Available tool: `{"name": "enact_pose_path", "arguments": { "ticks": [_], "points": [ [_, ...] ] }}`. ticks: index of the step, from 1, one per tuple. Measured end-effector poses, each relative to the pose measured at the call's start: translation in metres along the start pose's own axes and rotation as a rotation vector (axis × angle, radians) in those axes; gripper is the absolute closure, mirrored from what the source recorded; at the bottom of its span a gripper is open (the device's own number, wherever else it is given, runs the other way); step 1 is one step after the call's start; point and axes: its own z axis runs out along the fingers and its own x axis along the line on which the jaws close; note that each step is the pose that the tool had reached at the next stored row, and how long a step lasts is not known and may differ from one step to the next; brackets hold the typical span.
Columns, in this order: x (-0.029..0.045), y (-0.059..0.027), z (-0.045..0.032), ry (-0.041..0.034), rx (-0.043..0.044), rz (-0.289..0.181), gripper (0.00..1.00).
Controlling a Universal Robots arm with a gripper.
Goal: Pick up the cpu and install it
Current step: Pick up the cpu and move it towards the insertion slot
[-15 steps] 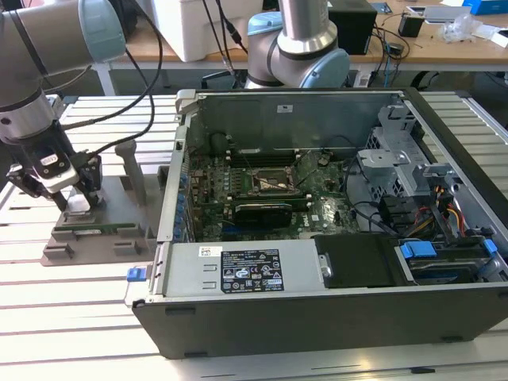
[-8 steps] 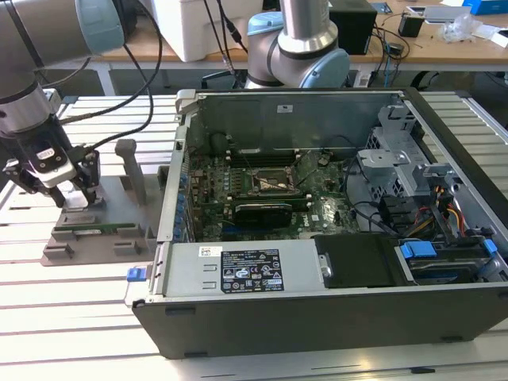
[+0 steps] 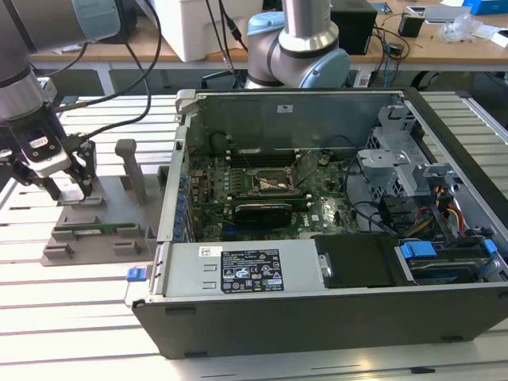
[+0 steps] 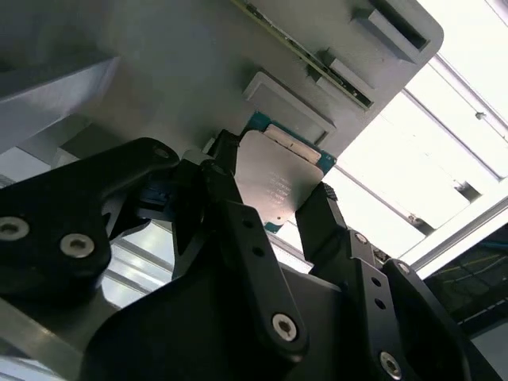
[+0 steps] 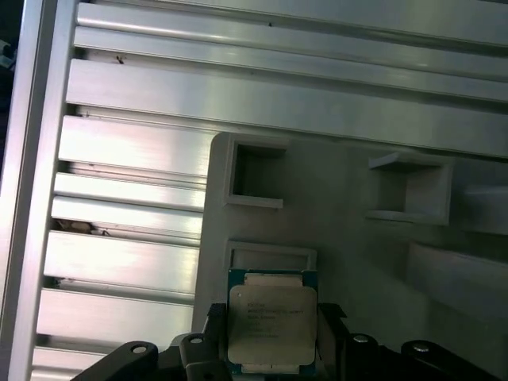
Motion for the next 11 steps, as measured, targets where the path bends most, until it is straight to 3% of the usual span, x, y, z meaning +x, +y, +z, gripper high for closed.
{"name": "enact_pose_path", "arguments": {
  "ticks": [7,11],
  "points": [
    [-0.0002,0.0002,-0.0113,0.0001,0.0000,0.000,0.45],
    [-0.0004,0.0004,-0.0215,0.0000,0.0000,0.000,0.45]
  ]
}}
